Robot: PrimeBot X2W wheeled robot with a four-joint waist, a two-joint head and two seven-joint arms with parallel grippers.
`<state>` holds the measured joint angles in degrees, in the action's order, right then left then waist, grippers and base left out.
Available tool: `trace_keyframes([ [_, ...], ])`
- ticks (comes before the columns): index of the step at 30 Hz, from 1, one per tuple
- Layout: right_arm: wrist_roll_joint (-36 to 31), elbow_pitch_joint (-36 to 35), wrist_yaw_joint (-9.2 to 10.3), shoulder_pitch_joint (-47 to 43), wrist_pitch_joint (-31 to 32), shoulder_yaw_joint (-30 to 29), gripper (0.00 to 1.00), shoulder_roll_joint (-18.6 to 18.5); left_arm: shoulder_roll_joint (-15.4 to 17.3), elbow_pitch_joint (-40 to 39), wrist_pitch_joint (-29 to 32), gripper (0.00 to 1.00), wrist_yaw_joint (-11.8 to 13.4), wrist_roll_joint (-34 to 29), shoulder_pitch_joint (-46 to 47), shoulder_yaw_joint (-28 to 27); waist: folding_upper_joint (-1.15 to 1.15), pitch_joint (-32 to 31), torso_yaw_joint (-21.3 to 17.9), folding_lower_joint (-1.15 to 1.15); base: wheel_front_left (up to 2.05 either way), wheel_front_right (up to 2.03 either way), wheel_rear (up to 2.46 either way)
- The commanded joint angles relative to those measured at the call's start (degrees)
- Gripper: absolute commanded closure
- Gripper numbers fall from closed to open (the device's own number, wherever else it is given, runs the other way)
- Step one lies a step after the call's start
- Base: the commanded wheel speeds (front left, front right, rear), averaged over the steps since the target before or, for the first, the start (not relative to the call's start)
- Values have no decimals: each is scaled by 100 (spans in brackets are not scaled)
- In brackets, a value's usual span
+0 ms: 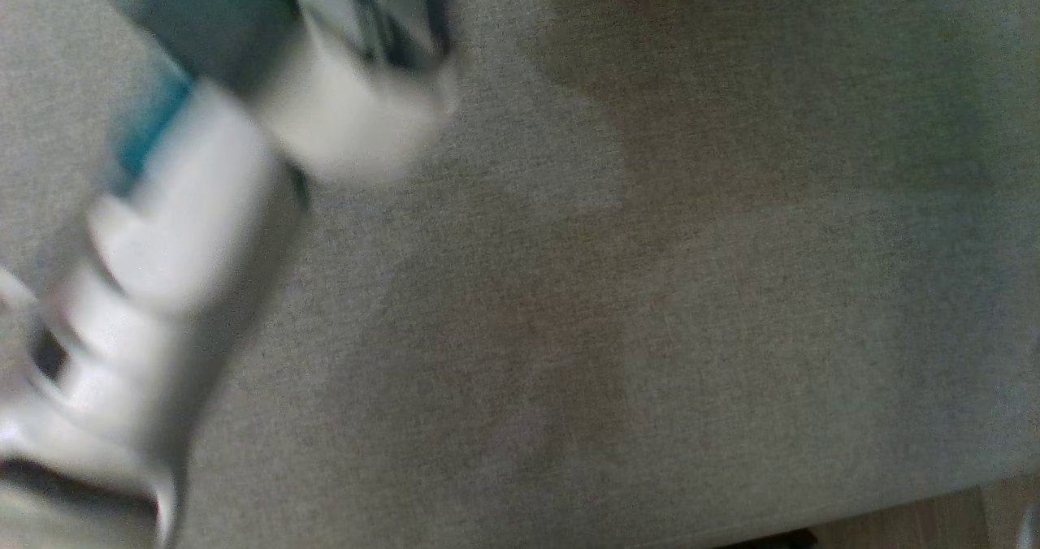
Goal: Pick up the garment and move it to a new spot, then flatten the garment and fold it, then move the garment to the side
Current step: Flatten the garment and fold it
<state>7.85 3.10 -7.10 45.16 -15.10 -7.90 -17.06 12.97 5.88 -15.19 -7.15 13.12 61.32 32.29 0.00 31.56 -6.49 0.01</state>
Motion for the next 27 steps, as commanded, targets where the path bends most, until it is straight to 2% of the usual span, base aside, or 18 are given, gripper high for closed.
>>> trace_keyframes([
  [1,-44,-324,-39,-707,10,-11,100,147,221,-290,20,100,-22,66,-344,-62,0,-41,2,-1,0,0,0],
  [3,-87,-519,-39,-1597,10,-94,100,386,276,-356,20,100,-29,198,-1108,180,0,-114,-10,-1,0,0,0],
  [7,-9,-744,-39,-3005,10,-300,100,765,486,-291,20,100,-32,494,-2486,1028,0,-340,-103,-1,0,0,0],
  [11,-7,-1137,-39,-4018,21,-512,100,856,667,-170,20,100,-33,827,-3321,1897,0,-593,-139,-1,0,0,0],
  [15,-21,-1741,-39,-4575,288,-788,100,799,677,-294,20,100,-33,1194,-3692,2151,0,-740,-98,-1,0,0,0],
  [20,65,-1955,-39,-4341,886,-910,100,542,428,-569,19,100,-33,1832,-3597,1873,0,-702,96,-1,0,0,0],
  [27,113,-848,-39,-2804,1750,-458,100,-124,-79,-6,69,100,-34,2862,-2696,1688,0,-432,495,-1,0,0,0],
])
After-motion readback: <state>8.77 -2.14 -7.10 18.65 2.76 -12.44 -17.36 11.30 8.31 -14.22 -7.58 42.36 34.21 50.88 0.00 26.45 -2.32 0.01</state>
